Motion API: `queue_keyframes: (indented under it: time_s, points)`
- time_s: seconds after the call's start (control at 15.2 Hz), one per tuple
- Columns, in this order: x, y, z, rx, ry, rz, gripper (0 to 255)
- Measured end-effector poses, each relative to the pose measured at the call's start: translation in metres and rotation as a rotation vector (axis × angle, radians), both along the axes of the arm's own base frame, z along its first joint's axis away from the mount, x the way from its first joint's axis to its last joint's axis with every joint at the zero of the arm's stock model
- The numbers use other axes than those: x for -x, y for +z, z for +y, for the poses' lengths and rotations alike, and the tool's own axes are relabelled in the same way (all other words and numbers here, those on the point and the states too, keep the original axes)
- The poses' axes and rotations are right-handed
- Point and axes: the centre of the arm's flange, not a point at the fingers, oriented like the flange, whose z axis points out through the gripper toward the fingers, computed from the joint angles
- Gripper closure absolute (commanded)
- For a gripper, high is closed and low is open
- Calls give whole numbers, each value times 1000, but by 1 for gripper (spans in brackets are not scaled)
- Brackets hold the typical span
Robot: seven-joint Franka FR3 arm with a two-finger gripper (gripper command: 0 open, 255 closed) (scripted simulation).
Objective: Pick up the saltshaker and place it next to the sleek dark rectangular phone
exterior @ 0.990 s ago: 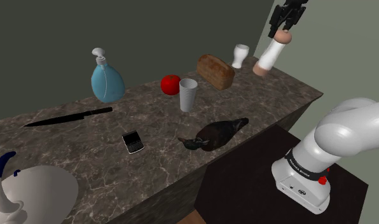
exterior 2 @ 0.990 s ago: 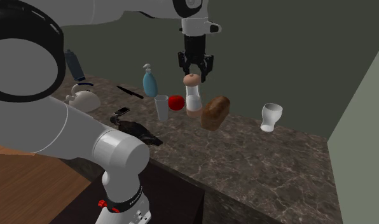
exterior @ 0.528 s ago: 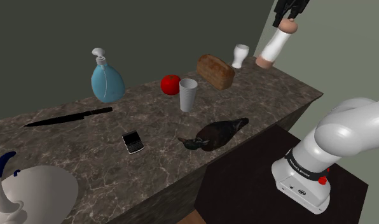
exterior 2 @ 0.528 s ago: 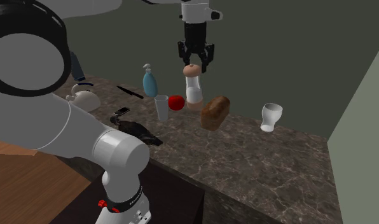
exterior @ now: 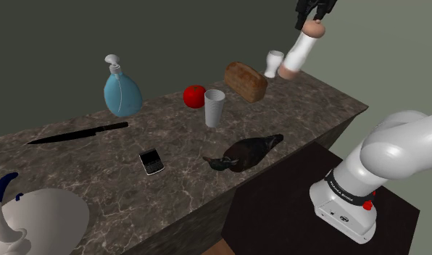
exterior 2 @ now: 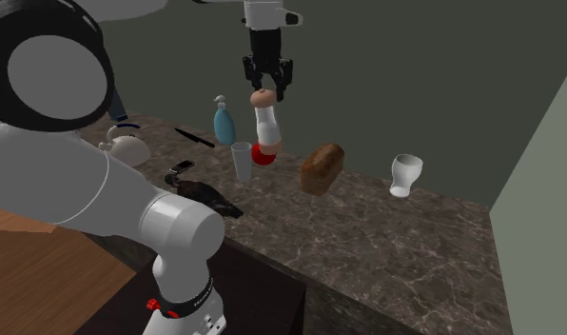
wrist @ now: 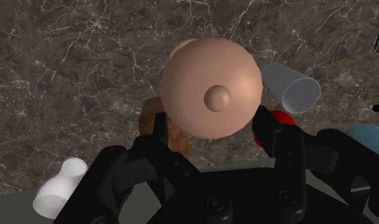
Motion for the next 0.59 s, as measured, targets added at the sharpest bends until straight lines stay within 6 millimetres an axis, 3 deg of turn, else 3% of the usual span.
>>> queue_keyframes:
  time_s: [0.59]
  points:
    - [-23,2,115,0,0,0,255]
